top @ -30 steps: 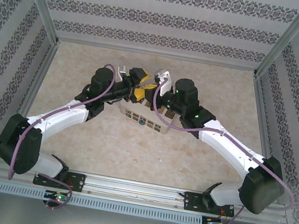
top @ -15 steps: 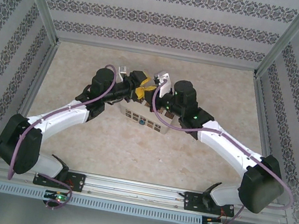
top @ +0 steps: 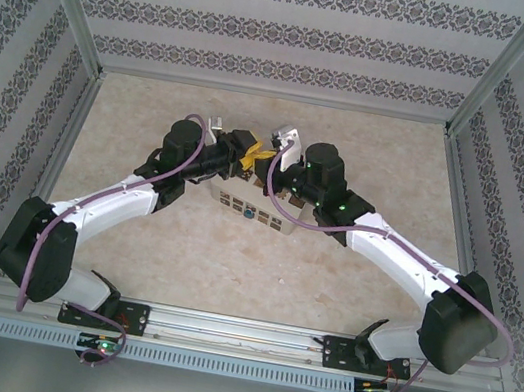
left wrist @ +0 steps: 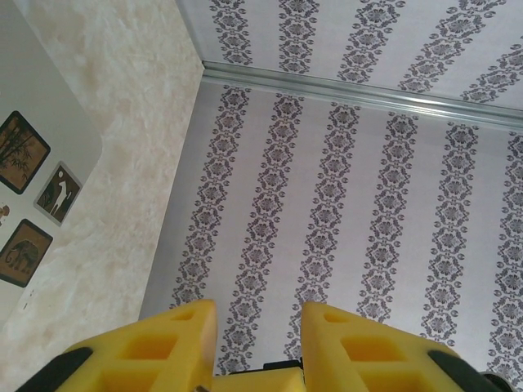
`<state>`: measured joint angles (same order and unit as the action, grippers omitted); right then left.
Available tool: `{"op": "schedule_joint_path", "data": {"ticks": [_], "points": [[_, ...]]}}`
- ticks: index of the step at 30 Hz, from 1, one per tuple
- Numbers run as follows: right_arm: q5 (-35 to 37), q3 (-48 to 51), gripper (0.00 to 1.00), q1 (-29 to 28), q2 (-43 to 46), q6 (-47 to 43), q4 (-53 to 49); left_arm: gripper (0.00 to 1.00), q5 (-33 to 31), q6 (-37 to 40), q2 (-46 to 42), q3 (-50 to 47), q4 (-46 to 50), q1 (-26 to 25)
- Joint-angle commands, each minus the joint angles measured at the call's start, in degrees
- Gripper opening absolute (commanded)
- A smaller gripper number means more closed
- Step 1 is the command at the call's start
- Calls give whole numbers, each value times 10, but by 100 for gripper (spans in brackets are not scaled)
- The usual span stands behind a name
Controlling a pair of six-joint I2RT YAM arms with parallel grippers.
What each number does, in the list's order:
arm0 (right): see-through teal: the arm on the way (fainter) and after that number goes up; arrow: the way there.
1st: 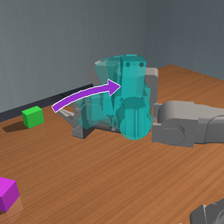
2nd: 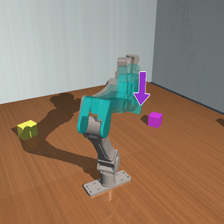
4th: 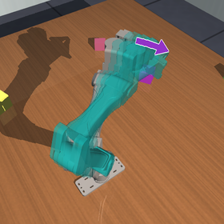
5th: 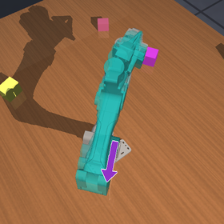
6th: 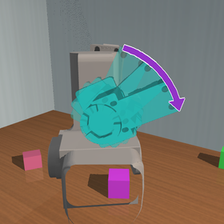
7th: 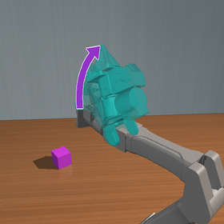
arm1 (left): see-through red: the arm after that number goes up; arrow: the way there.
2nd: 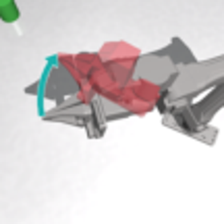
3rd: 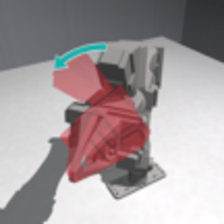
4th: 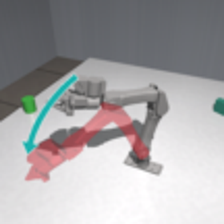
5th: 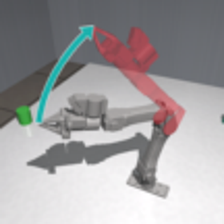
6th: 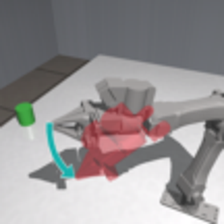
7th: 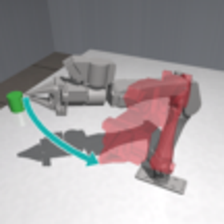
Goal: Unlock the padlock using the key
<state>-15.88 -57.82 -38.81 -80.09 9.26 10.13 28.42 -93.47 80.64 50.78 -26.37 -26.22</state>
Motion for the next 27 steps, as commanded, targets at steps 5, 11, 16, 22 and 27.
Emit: {"op": "schedule_joint_path", "data": {"ticks": [5, 11, 16, 22, 27], "points": [[7, 13, 0, -7, 20, 4, 0, 23, -11, -5, 5, 8, -26, -7], [14, 24, 0, -7, 32, 5, 0, 17, -14, -8, 3, 1, -29, -6], [18, 31, 0, -7, 41, 7, -1, 13, -15, -7, 4, 0, -28, -6], [23, 34, 0, -7, 46, 8, 0, 9, -18, -5, 6, 0, -26, -6], [25, 37, 0, -6, 48, 6, 2, 6, -17, -4, 11, 1, -28, -7]]}}
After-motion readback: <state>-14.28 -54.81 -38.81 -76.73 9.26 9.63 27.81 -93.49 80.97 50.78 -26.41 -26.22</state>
